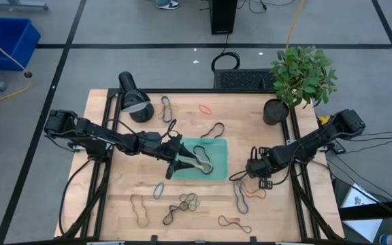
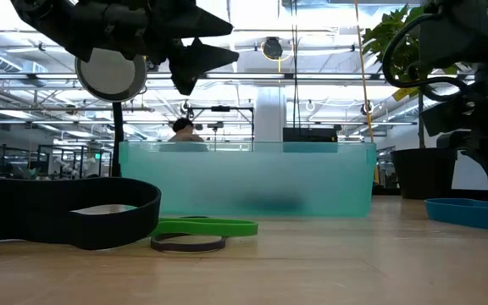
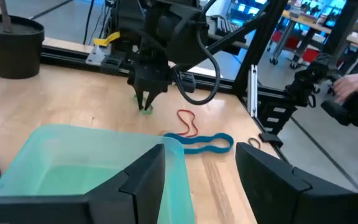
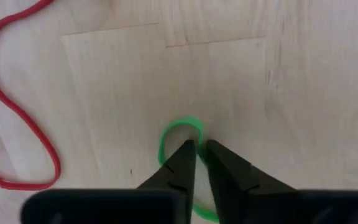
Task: Pick and place rubber bands into bin
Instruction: Put the green rubber band into the green bin
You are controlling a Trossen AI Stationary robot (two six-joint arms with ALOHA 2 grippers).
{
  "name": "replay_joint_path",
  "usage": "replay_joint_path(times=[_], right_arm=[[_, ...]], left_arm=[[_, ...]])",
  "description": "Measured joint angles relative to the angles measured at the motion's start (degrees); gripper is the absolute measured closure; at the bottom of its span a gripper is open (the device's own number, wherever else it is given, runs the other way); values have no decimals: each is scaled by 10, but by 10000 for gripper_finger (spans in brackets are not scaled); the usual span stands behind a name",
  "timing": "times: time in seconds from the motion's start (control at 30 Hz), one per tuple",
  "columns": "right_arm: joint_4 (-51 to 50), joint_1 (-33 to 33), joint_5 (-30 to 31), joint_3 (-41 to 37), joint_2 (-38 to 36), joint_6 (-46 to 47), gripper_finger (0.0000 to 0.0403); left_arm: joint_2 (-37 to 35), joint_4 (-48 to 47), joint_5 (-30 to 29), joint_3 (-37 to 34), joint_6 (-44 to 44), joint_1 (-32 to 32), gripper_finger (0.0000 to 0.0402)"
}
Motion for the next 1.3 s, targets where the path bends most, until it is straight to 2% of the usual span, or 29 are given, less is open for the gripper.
replay_joint_path(times=[0.1,0.23,0.43,0.67,0.83,1.0,1.17,1.3], right_arm=[[5,0,1,-1,0,5,398],[11,0,2,-2,-16,25,401],[32,0,21,-5,-102,74,402],[102,0,100,-4,-206,107,402],[231,0,177,-4,-252,77,403],[406,-8,250,-4,-264,-25,403],[614,-42,249,-2,-251,-153,403],[648,-71,200,13,-226,-189,403]], left_arm=[[0,0,0,0,-14,-1,199],[0,-4,0,0,-70,-1,203],[0,-4,0,0,-103,-1,202],[0,9,4,0,-102,-5,205],[0,34,18,0,-81,-18,216],[0,70,18,0,-74,-35,230],[0,93,19,0,-73,-47,245],[0,98,19,0,-74,-55,254]])
